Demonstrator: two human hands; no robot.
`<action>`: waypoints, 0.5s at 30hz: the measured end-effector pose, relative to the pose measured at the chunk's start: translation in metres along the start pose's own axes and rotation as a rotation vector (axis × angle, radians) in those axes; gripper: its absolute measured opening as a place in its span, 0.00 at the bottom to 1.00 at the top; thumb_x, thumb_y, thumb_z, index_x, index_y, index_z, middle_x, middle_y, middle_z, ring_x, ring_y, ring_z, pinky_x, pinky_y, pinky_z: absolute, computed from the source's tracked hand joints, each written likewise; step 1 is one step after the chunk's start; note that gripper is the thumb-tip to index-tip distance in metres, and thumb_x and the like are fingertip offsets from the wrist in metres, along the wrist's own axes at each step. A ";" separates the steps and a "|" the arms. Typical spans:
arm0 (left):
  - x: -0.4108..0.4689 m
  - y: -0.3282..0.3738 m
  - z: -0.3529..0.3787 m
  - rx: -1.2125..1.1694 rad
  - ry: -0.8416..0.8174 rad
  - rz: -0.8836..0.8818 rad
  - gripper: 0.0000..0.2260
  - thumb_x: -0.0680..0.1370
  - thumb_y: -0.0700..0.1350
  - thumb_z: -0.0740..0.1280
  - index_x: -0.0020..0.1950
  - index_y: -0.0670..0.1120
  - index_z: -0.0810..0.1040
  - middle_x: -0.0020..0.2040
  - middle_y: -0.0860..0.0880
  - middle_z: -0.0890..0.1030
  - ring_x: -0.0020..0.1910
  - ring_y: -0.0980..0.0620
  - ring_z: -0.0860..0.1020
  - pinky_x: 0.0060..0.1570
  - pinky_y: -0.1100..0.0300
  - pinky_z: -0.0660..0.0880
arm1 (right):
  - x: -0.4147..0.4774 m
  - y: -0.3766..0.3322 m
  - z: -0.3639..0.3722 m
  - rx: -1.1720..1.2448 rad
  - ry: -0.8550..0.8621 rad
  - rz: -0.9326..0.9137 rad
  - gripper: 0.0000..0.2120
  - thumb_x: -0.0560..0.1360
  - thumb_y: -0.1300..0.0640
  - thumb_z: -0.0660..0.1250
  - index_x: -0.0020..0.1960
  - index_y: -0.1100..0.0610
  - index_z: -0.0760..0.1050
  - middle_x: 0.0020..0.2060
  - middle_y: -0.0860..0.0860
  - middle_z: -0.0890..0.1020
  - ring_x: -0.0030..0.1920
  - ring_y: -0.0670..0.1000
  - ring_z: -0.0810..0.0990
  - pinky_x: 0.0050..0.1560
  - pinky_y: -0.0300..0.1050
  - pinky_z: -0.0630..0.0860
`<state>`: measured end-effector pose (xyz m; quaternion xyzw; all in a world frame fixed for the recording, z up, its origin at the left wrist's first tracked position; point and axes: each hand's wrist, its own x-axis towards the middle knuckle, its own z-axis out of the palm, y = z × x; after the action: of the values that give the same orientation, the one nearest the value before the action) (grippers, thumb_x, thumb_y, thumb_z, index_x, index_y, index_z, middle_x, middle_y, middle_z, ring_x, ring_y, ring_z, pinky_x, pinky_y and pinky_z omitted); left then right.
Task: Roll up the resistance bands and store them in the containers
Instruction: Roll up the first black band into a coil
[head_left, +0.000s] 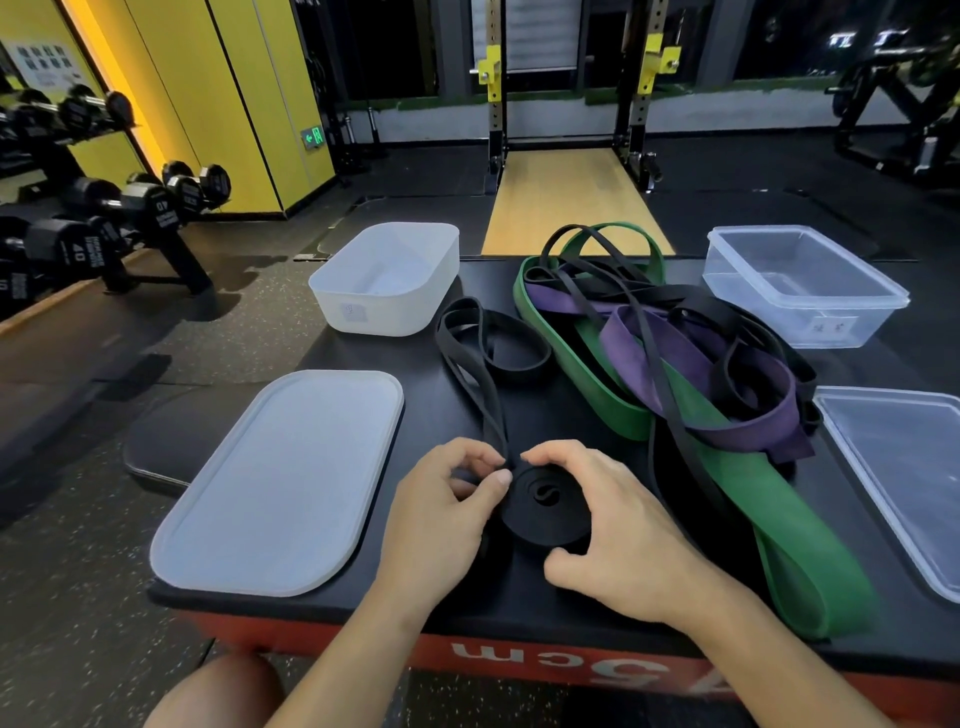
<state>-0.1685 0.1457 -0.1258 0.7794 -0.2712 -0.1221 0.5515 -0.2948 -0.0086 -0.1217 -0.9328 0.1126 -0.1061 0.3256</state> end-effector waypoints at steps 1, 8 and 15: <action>0.000 0.000 -0.001 -0.014 -0.004 -0.010 0.05 0.78 0.47 0.74 0.47 0.57 0.80 0.44 0.57 0.83 0.41 0.54 0.83 0.48 0.51 0.81 | 0.000 0.000 0.000 0.002 -0.005 -0.004 0.36 0.64 0.50 0.72 0.68 0.34 0.63 0.62 0.31 0.70 0.66 0.39 0.67 0.65 0.39 0.68; 0.002 0.000 -0.008 -0.082 -0.111 -0.052 0.07 0.77 0.46 0.76 0.52 0.57 0.82 0.46 0.56 0.81 0.40 0.50 0.85 0.51 0.42 0.83 | 0.000 -0.003 -0.003 0.015 -0.004 -0.038 0.35 0.63 0.47 0.67 0.69 0.33 0.64 0.62 0.29 0.69 0.66 0.37 0.67 0.67 0.41 0.68; 0.007 0.007 -0.020 0.053 -0.323 0.010 0.14 0.78 0.46 0.75 0.55 0.67 0.80 0.55 0.54 0.77 0.44 0.54 0.84 0.55 0.51 0.82 | 0.003 -0.002 0.001 -0.090 -0.048 -0.102 0.38 0.65 0.43 0.61 0.76 0.36 0.66 0.63 0.31 0.67 0.67 0.38 0.65 0.70 0.38 0.63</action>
<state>-0.1555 0.1559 -0.1119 0.7625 -0.3632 -0.2357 0.4808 -0.2915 -0.0070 -0.1207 -0.9533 0.0617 -0.0948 0.2801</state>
